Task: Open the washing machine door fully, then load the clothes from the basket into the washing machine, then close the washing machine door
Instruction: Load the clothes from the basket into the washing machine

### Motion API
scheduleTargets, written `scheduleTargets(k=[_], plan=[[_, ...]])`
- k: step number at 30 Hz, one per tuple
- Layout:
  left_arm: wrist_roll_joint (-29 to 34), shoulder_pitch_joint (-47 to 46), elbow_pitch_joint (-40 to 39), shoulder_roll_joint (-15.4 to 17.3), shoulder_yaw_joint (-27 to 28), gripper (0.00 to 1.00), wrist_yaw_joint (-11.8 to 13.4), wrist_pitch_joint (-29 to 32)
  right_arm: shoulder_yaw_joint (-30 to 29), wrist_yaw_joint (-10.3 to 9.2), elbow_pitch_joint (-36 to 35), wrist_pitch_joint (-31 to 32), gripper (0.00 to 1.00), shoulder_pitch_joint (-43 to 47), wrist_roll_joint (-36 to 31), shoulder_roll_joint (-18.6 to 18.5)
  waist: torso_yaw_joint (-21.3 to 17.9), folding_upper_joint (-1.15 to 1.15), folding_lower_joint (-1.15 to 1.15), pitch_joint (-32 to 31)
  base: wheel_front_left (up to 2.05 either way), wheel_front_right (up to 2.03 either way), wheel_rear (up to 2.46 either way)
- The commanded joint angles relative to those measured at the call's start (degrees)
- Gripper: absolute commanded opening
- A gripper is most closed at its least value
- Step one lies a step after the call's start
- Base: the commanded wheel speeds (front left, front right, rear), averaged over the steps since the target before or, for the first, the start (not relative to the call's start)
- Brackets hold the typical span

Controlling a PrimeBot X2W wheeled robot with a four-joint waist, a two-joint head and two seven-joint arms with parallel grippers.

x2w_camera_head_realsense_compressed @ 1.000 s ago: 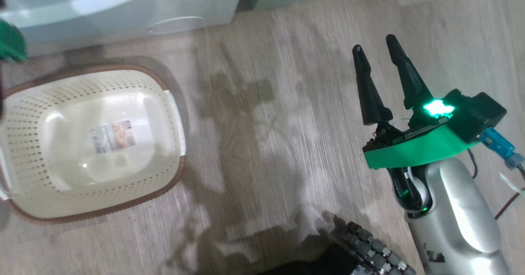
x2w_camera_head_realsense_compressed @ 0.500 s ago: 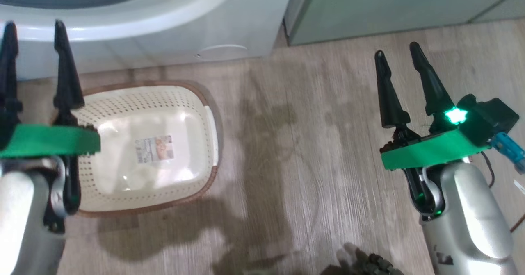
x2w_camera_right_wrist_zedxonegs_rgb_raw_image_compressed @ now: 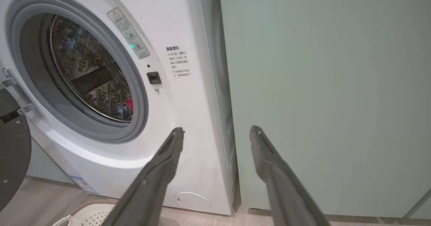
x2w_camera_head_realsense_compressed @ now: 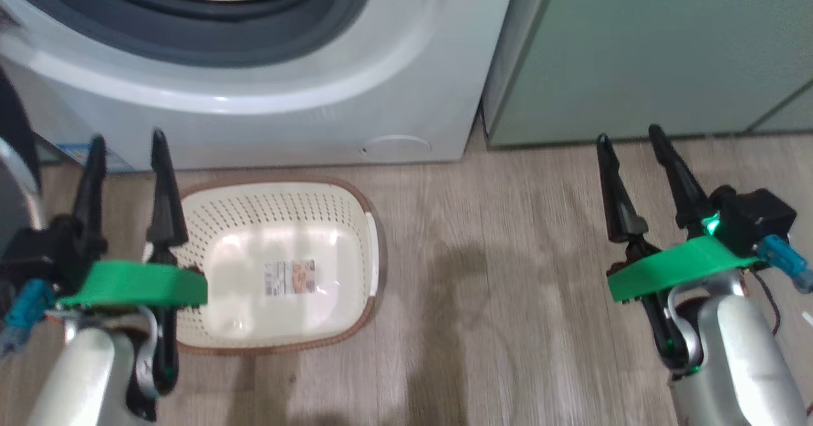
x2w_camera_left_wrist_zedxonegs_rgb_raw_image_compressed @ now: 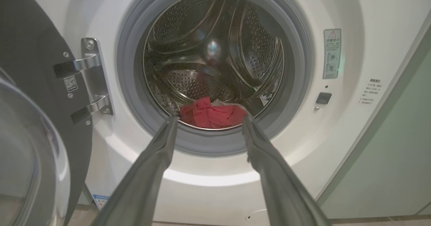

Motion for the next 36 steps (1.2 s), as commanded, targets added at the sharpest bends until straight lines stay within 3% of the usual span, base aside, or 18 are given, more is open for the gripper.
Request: scheduleTargets(k=[1, 17, 36], plan=[[0.5, 0.3, -0.4, 0.4, 2.7, 1.00, -0.5, -0.3, 1.0, 0.00, -1.9, 0.7, 1.00, 0.6, -0.5, 0.0, 1.5, 0.00, 0.01, -3.1, 0.00, 0.00, 0.00], [1.0, 7.4, 4.9, -1.4, 1.5, 1.00, -3.9, -0.3, -0.1, 0.00, -3.4, 4.1, 1.00, 7.8, -1.4, 0.0, 1.7, 0.00, 0.01, -11.5, 0.00, 0.00, 0.00], [4.4, 8.3, 4.6, 0.3, -1.5, 1.00, -2.5, 1.5, -1.0, 0.00, -4.7, 5.2, 1.00, 10.2, -1.3, 0.0, 1.2, 0.00, 0.01, -13.5, 0.00, 0.00, 0.00]])
